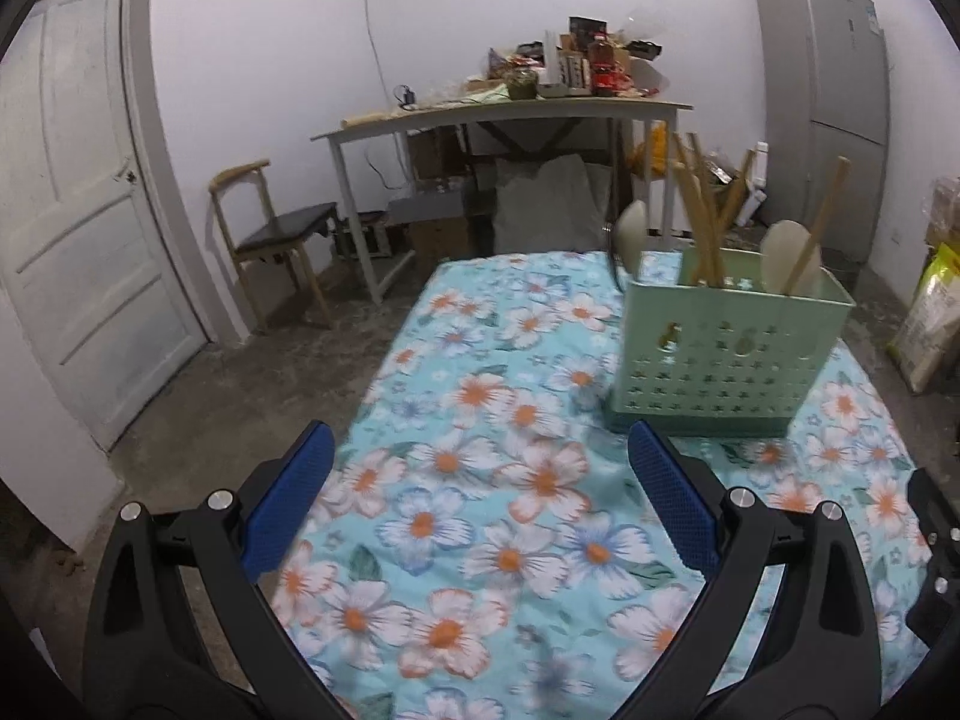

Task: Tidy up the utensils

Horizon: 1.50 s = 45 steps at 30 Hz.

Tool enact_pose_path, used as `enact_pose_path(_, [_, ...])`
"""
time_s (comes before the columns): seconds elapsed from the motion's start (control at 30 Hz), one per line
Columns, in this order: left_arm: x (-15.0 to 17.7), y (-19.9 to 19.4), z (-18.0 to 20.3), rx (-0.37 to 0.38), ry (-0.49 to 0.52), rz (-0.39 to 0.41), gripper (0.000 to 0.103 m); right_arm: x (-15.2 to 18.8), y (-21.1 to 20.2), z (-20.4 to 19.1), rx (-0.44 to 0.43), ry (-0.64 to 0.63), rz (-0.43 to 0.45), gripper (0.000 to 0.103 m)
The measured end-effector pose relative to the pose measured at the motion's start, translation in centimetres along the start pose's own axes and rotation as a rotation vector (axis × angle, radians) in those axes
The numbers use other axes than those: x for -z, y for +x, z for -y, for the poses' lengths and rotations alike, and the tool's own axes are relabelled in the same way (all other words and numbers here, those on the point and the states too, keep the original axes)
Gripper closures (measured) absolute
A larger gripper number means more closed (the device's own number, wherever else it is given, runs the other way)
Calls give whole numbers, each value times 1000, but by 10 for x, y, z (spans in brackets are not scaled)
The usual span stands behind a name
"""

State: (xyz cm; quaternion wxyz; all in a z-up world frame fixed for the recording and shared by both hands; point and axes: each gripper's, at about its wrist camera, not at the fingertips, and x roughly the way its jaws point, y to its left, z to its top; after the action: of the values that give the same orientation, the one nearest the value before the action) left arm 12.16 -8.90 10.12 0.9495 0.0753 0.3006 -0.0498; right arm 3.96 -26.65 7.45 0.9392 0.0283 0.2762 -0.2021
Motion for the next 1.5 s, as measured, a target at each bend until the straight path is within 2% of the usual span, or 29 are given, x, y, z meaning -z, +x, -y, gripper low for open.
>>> enact_pose_path(0.2, [3,-1,17,47,0,-18,8,4,2,16,39,40,-16,6])
enact_pose_path(0.53, [7,3,32,23,16,-32,8,9,5,28,70,67,-26,6])
enact_pose_path(1.03, [8,4,17,-48,-10,-39,8,11,6,34,95,83,-27,6])
enact_pose_path(1.5, [10,5,13,-29,-4,-45,8,8,6,23,78,55,-30,6])
